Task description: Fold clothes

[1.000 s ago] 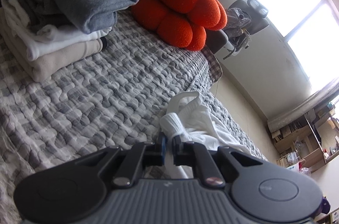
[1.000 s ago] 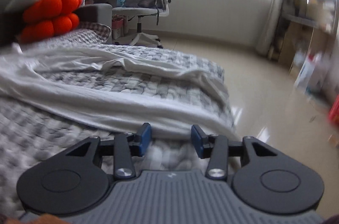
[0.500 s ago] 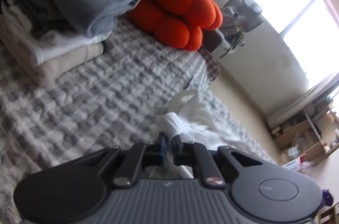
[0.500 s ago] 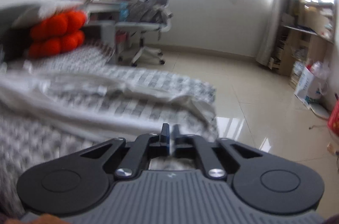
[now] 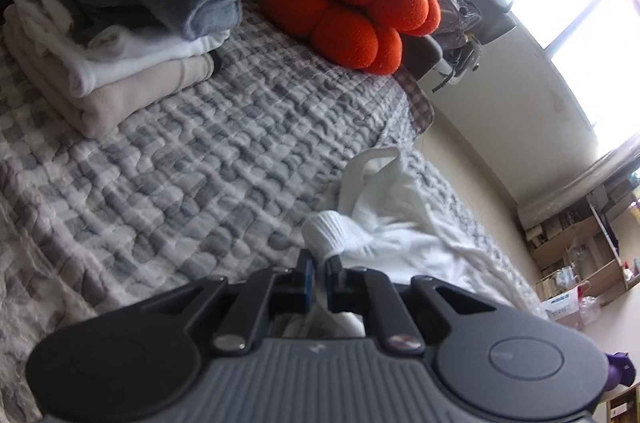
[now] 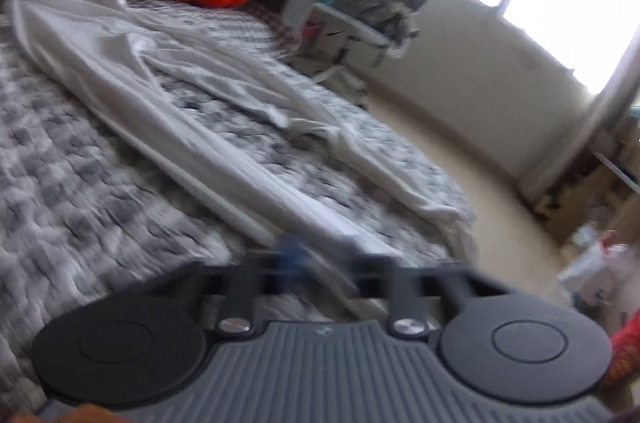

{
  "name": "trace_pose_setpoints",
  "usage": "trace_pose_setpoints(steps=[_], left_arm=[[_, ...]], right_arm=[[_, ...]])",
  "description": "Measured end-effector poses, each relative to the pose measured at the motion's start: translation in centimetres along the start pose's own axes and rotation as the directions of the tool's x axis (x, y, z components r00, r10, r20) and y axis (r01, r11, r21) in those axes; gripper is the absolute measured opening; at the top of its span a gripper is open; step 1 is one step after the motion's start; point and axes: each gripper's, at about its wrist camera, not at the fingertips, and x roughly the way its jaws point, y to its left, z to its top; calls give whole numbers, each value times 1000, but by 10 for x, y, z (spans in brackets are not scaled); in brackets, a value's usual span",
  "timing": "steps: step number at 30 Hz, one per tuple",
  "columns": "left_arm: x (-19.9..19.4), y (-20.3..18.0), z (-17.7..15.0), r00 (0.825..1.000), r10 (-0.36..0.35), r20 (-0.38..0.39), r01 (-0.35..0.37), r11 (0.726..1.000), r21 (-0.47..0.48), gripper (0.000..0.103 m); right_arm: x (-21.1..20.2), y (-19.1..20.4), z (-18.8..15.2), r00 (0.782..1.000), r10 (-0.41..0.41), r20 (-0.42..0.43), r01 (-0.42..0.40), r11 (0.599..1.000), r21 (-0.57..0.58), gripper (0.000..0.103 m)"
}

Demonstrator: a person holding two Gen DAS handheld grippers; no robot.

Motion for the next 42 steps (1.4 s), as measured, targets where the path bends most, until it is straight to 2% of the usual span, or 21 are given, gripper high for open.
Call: trace_pose_setpoints(steps=[3, 6, 9, 10, 12, 13, 14, 15, 17, 23, 26, 27, 28, 32, 37, 42], left_arm=[[-10, -9, 2, 1000, -18, 26, 17, 999, 38, 7], [-15, -11, 0, 1000, -23, 15, 22, 998, 62, 7], [-10, -7, -1, 1000, -11, 8, 11, 998, 69, 7], [-7, -6, -2, 1000, -7, 3, 7, 998, 64, 7], [-3, -6, -3, 1000, -17, -10, 18, 998, 53, 7], [-2, -8, -4, 1000, -20, -12, 21, 998, 55, 7], [-2, -10, -4, 1000, -17, -8, 17, 998, 65, 7], [-2, -12, -5, 1000, -15, -5, 15, 997, 72, 7], [-2, -14, -4, 1000, -14, -4, 15, 997, 76, 7], [-4, -17, 1, 1000, 1, 13, -3, 995, 96, 7], [1, -22, 1, 1000, 6, 12, -7, 994, 105, 7], [2, -24, 1, 1000, 2, 14, -4, 995, 104, 7], [1, -26, 2, 1000, -3, 19, 1, 995, 97, 7], [-11, -27, 8, 999, -25, 40, 22, 997, 76, 7], [-22, -17, 6, 999, -14, 51, 9, 995, 102, 7], [-6, 7, -15, 999, 40, -8, -39, 995, 96, 7]], right_arm=[[-17, -12, 7, 998, 60, 17, -61, 996, 73, 0], [-51, -27, 7, 992, 110, 63, -118, 984, 130, 0], [-66, -28, -2, 997, 68, 48, -72, 992, 99, 0], [-66, -25, -7, 998, 45, 37, -48, 997, 65, 4], [-58, -14, -11, 1000, 28, 8, -28, 1000, -14, 24], [-55, -9, -12, 1000, 29, -3, -30, 999, -45, 49], [-51, -4, -13, 999, 31, -14, -32, 997, -76, 58], [-47, -3, -12, 998, 49, -27, -51, 996, -79, 61], [-37, -5, -8, 995, 84, -57, -88, 994, -64, 61], [-13, -17, 0, 988, 109, -107, -115, 992, -49, 54], [-11, -18, 4, 987, 120, -110, -126, 991, -44, 32], [-10, -18, 6, 986, 124, -110, -129, 991, -42, 11], [-9, -18, 8, 986, 128, -111, -133, 990, -40, 4], [-6, -20, 14, 983, 143, -114, -148, 989, -33, 3], [-77, -41, 6, 980, 196, -22, -194, 977, 84, 3], [-89, -6, -21, 963, 241, -121, -239, 971, 33, 3]])
